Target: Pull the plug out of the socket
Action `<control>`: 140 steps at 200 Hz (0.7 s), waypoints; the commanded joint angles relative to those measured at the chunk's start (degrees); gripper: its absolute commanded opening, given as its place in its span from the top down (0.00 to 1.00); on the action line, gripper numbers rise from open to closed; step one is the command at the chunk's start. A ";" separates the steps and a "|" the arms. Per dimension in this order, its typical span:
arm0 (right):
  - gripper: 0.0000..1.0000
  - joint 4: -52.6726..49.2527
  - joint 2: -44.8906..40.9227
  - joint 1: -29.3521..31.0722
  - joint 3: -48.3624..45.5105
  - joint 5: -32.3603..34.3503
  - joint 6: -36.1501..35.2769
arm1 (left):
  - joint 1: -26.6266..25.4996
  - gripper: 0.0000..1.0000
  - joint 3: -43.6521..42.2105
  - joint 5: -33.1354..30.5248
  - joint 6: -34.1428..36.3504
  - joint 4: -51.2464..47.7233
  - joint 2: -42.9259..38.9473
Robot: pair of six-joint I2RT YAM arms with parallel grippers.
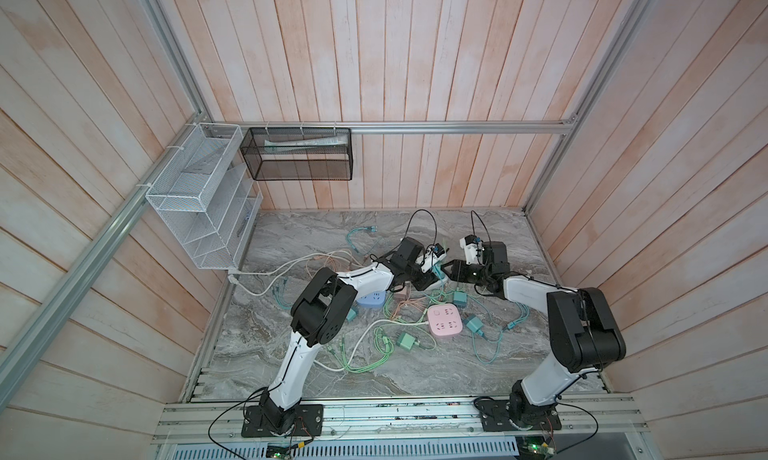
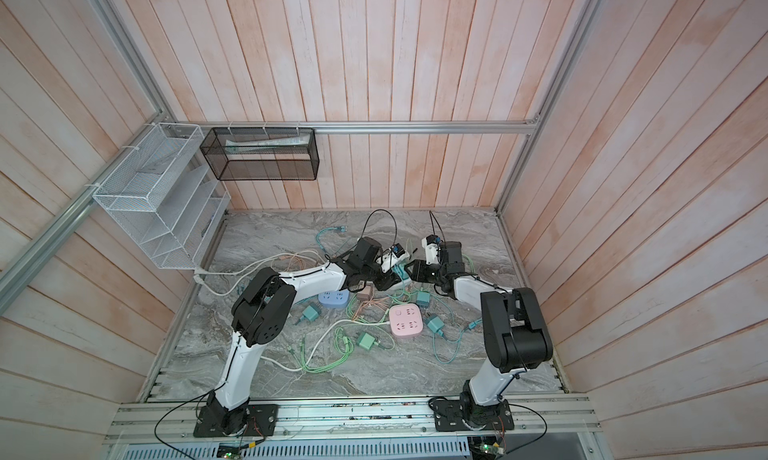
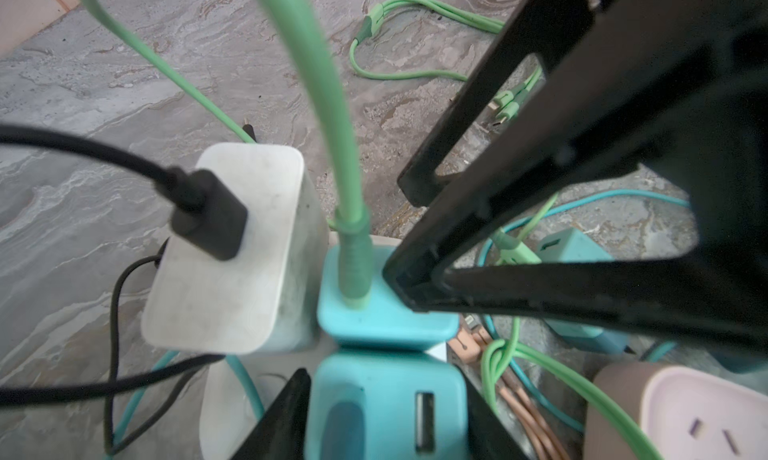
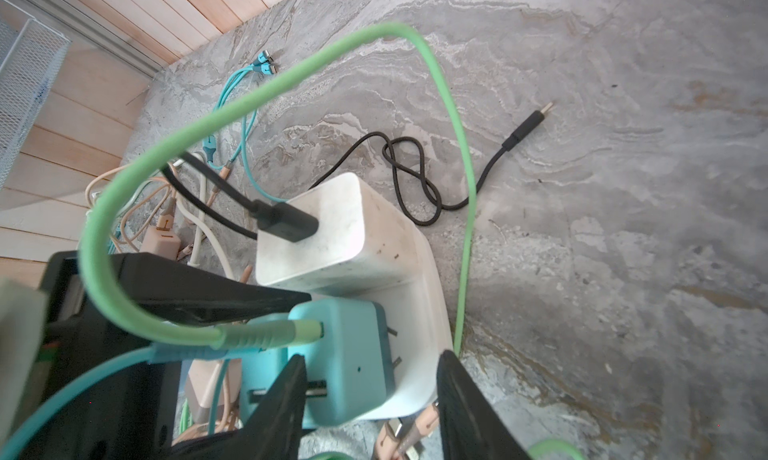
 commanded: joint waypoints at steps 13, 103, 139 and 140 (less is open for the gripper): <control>0.52 -2.24 0.43 -0.20 0.31 0.18 -0.65 | -0.43 0.49 2.19 -0.50 0.99 -2.18 2.53; 0.55 -2.82 0.48 -0.04 -0.15 1.05 -0.88 | -0.67 0.66 2.04 -1.67 0.44 -1.32 2.47; 0.58 -5.04 0.76 0.80 -0.43 2.60 -2.08 | -0.76 0.74 0.87 -1.75 -1.09 1.33 0.80; 0.58 -5.05 0.82 0.83 -0.45 2.68 -2.06 | -0.76 0.74 0.81 -1.74 -1.10 1.39 0.79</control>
